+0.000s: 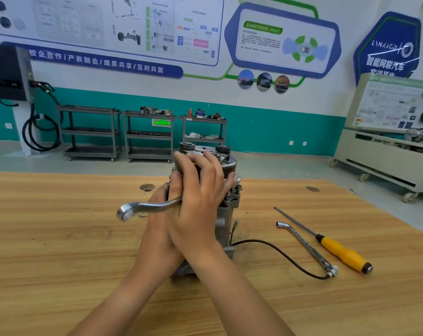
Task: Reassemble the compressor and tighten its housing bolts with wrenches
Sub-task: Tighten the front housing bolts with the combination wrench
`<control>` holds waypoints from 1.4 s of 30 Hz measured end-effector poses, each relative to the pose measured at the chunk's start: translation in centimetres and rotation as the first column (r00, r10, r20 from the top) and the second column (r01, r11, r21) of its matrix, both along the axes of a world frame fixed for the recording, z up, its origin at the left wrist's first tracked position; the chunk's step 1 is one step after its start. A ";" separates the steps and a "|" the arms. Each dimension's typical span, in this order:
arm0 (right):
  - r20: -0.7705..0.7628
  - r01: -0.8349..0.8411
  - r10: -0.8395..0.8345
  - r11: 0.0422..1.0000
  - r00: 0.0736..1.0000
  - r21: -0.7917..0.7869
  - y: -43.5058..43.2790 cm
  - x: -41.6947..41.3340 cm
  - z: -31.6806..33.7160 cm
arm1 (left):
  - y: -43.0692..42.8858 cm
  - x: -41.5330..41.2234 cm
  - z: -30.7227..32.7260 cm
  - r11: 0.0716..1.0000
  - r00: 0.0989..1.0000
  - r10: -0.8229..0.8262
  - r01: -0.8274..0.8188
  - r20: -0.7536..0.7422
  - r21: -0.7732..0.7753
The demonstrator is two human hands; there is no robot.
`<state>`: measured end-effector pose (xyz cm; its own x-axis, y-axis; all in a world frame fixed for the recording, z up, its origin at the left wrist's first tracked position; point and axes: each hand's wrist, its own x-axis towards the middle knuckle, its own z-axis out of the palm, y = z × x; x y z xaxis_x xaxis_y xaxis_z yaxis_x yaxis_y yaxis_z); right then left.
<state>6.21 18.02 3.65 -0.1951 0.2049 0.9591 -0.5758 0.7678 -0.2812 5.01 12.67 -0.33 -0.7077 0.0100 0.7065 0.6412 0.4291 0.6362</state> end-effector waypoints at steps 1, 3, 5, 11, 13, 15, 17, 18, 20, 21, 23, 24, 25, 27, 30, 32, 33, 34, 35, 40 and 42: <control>-0.057 -0.077 0.077 0.997 0.995 -0.012 -0.1 0.3 0.6 | 0.0 0.0 -0.1 0.999 1.000 -0.015 0.014 0.024 0.049; -0.218 -0.340 0.321 0.939 0.921 -0.051 0.2 1.3 2.5 | -0.1 0.0 -0.4 0.997 0.997 -0.033 0.028 0.064 0.076; -0.360 -0.597 0.520 0.788 0.775 -0.148 1.5 2.2 5.1 | -0.4 0.1 -0.9 1.000 0.999 -0.004 0.003 0.039 0.004; -0.406 -0.658 0.814 -0.039 0.416 -0.752 11.4 0.7 11.1 | -0.7 0.5 -1.1 1.000 0.999 0.007 -0.006 0.041 -0.022; -0.414 -0.485 0.875 -0.256 0.252 -0.836 13.5 -1.4 10.8 | -0.8 0.4 -1.0 0.999 0.999 0.000 0.001 0.035 -0.033; -0.417 -0.341 0.881 -0.331 0.223 -0.880 14.2 -3.8 9.4 | -0.8 0.4 -1.2 0.999 1.000 -0.003 0.005 0.029 -0.045; -0.395 -0.246 0.886 -0.337 0.244 -0.909 14.4 -5.7 8.2 | -0.9 0.4 -1.2 0.999 1.000 -0.004 0.005 0.025 -0.054; -0.402 -0.212 0.883 -0.356 0.243 -0.910 14.4 -6.4 7.8 | -0.9 0.3 -1.2 0.998 1.000 -0.003 0.004 0.023 -0.056; -0.427 -0.160 0.876 -0.400 0.222 -0.903 14.7 -7.5 7.5 | -0.9 0.3 -1.2 0.998 1.000 -0.002 0.003 0.016 -0.060; -0.424 -0.141 0.882 -0.402 0.208 -0.905 14.9 -7.9 7.5 | -0.8 0.3 -1.1 0.998 1.000 -0.003 0.003 0.014 -0.061; -0.390 -0.113 0.904 -0.376 0.174 -0.920 14.8 -8.4 7.5 | -0.8 0.3 -1.1 0.998 1.000 -0.002 0.002 0.004 -0.064; -0.373 -0.098 0.914 -0.361 0.157 -0.927 14.7 -8.6 7.4 | -0.8 0.2 -1.1 0.998 1.000 -0.001 0.000 -0.004 -0.065; -0.351 -0.082 0.925 -0.343 0.143 -0.936 14.4 -8.9 7.4 | -0.8 0.2 -1.1 0.998 1.000 0.001 -0.001 -0.006 -0.065; -0.278 -0.051 0.953 -0.274 0.120 -0.960 13.8 -9.4 7.5 | -0.8 0.2 -1.1 0.998 1.000 0.004 -0.004 -0.004 -0.064; -0.180 -0.046 0.979 -0.176 0.092 -0.983 13.3 -9.7 7.7 | -0.9 0.3 -1.0 0.998 1.000 0.007 -0.007 0.003 -0.063; -0.193 -0.058 0.975 -0.188 0.112 -0.981 13.4 -9.7 7.4 | -0.9 0.4 -0.9 0.998 1.000 0.008 -0.008 0.007 -0.062; -0.229 -0.065 0.963 -0.222 0.140 -0.973 13.5 -9.6 7.2 | -0.8 0.4 -0.9 0.998 1.000 0.006 -0.005 0.008 -0.057; -0.274 -0.078 0.945 -0.264 0.181 -0.961 13.6 -9.4 6.9 | -0.8 0.4 -0.9 0.999 1.000 0.003 -0.003 0.006 -0.051; -0.320 -0.104 0.918 -0.304 0.232 -0.947 13.9 -9.2 6.6 | -0.8 0.4 -0.9 0.999 1.000 0.001 0.000 0.005 -0.045; -0.466 -0.357 0.719 -0.314 0.516 -0.880 14.7 -4.8 4.9 | -0.6 0.5 -1.1 0.999 1.000 0.018 -0.018 0.012 -0.044; -0.502 -0.486 0.640 -0.222 0.581 -0.845 14.1 -2.4 3.9 | -0.5 0.6 -1.1 0.999 1.000 0.024 -0.023 0.013 -0.037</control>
<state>3.81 32.09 7.54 -0.8390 0.5350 0.0992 -0.5242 -0.7459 -0.4108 5.56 12.14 -1.43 -0.7177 0.0188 0.6961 0.6219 0.4670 0.6286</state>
